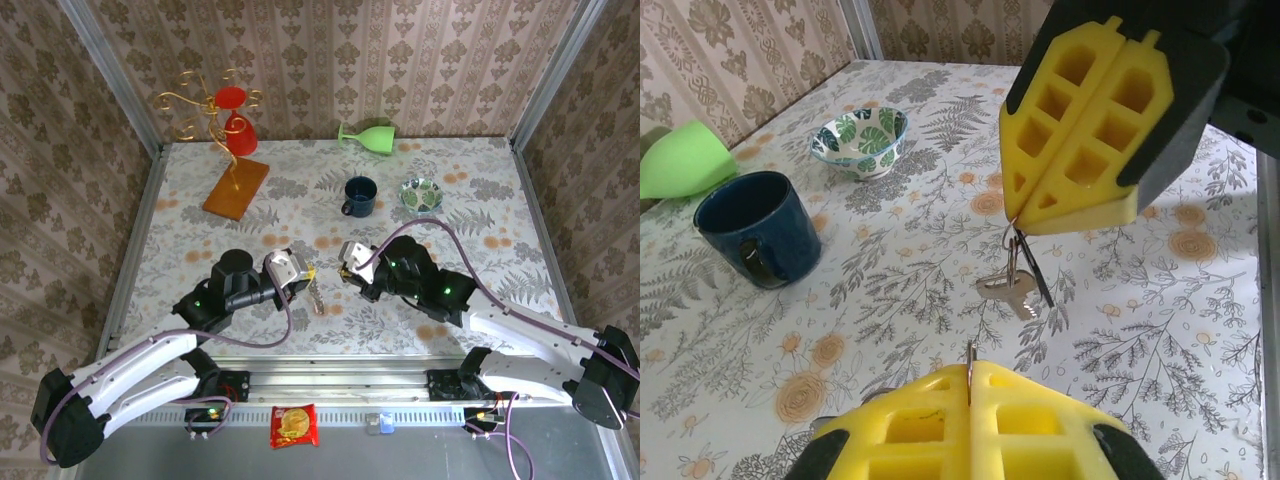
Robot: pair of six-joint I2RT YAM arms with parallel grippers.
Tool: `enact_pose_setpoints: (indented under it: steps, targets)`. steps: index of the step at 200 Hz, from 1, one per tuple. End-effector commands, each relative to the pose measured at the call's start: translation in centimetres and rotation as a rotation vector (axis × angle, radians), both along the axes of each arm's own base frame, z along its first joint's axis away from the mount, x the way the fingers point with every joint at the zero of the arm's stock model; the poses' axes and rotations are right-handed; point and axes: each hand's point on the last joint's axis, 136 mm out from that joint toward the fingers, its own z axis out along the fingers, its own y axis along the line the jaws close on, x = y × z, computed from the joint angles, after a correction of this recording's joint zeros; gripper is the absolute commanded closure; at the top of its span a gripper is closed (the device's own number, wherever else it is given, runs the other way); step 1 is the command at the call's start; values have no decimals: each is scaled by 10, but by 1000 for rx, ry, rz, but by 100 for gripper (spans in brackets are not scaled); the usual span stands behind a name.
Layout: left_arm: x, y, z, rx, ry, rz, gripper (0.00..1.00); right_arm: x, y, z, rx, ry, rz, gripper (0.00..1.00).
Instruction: Put the keys on the keyring
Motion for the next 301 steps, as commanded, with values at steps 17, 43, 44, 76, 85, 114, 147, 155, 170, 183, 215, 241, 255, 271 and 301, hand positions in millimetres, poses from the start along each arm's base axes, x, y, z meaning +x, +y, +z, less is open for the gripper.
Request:
enact_pose_setpoints:
  steps: [17,43,44,76,85,114,147,155,170,183,215,241,255,271,301]
  targets:
    - [0,-6,17,-56,-4,-5,100,0,19,33,84,-34,60,100]
    - [2,-9,18,-63,-13,-9,100,-5,26,35,151,25,70,100]
    - [2,-9,18,-63,-12,-9,100,-5,26,35,154,27,71,100]
    - [2,-10,18,-71,-23,-11,100,-9,33,30,166,78,92,100]
    - [2,-10,17,-69,-23,-11,100,-10,35,28,165,89,95,100]
    - [2,-10,16,-73,-23,-12,100,-8,40,25,169,112,91,100]
    - [2,-10,16,-72,-24,-13,100,-4,42,26,187,121,73,100]
    - [2,-10,15,-71,-23,-13,100,-4,42,26,189,122,70,100]
    - [2,-11,14,-65,-22,-15,100,-5,43,26,194,125,76,100]
    - [2,-11,13,-64,-21,-15,100,-6,43,26,198,130,81,100]
    - [2,-11,14,-64,-20,-16,100,-7,45,27,207,135,93,100]
    - [2,-11,14,-65,-22,-17,100,-7,47,29,213,135,95,100]
    - [2,-11,14,-64,-22,-19,100,-4,47,28,214,136,82,100]
    - [1,-12,13,-64,-22,-22,100,0,47,27,214,136,61,100]
    - [0,-12,13,-59,-24,-26,100,8,43,24,204,132,7,100]
